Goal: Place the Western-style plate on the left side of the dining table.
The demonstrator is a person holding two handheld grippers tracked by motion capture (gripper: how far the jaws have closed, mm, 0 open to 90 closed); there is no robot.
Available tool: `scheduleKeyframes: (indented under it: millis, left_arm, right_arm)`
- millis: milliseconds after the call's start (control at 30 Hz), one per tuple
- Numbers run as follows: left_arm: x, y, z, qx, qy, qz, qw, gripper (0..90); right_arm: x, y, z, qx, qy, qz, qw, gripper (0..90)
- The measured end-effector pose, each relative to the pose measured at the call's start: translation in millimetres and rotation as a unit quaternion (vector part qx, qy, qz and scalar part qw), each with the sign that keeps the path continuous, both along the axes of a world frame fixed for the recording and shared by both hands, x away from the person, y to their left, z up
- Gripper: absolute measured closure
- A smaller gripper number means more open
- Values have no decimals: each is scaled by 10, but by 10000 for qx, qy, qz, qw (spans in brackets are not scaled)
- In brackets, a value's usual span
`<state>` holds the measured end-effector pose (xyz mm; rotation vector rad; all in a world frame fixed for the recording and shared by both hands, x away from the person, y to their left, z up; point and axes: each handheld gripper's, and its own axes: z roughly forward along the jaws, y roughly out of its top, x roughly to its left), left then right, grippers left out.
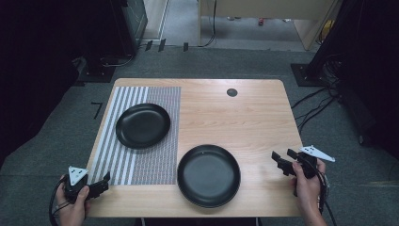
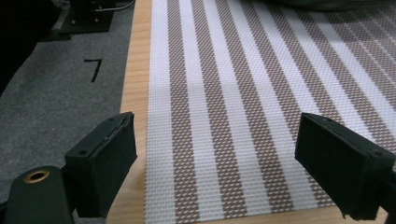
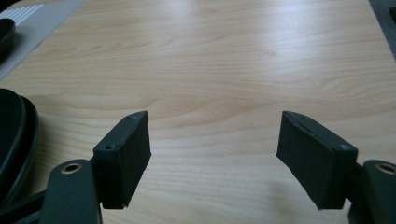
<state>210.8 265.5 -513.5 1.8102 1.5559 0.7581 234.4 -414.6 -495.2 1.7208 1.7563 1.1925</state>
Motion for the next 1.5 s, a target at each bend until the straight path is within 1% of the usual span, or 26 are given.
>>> scheduleKeyframes:
  millis: [200,433,600,667,733,833,867,933,1000,1033,1100,1400,1500]
  left_arm:
    - [-13,22,-28,40,34,4,10000,127]
    - [-14,-2,-46,134,102,-34,9999,129]
    - [-13,12,-49,57,131,-25,9999,130]
    - [-12,24,-54,-20,149,-14,9999,131]
    - [-12,44,-61,-152,177,17,9997,131]
    - [-26,42,-67,-145,149,24,9998,131]
    - [-35,39,-72,-145,124,22,9998,130]
    - [-43,40,-75,-143,109,16,9998,131]
    - [-43,39,-76,-145,107,18,9998,130]
    - [-44,40,-76,-143,109,16,9998,130]
    - [-43,41,-76,-143,108,16,9998,130]
    - [-44,46,-77,-150,103,-5,9998,130]
    - [-42,47,-76,-150,103,-9,9998,130]
  right_arm:
    - [-92,-127,-75,-88,72,-152,9998,251]
    - [-208,-222,-159,-265,180,-206,9993,250]
    - [-304,-273,-200,-430,257,-251,9984,249]
    - [-333,-290,-215,-488,273,-268,9981,249]
    - [-361,-305,-235,-576,337,-297,9973,248]
    - [-391,-316,-269,-752,422,-359,9956,247]
    - [-398,-316,-276,-770,444,-376,9953,248]
    - [-413,-308,-285,-857,409,-378,9948,248]
    - [-421,-281,-291,-1005,408,-371,9934,246]
    - [-422,-257,-294,-1149,415,-355,9919,244]
    - [-423,-218,-296,-1306,430,-320,9900,238]
    - [-419,-209,-298,-1277,466,-241,9904,194]
    - [-418,-208,-299,-1280,462,-220,9905,192]
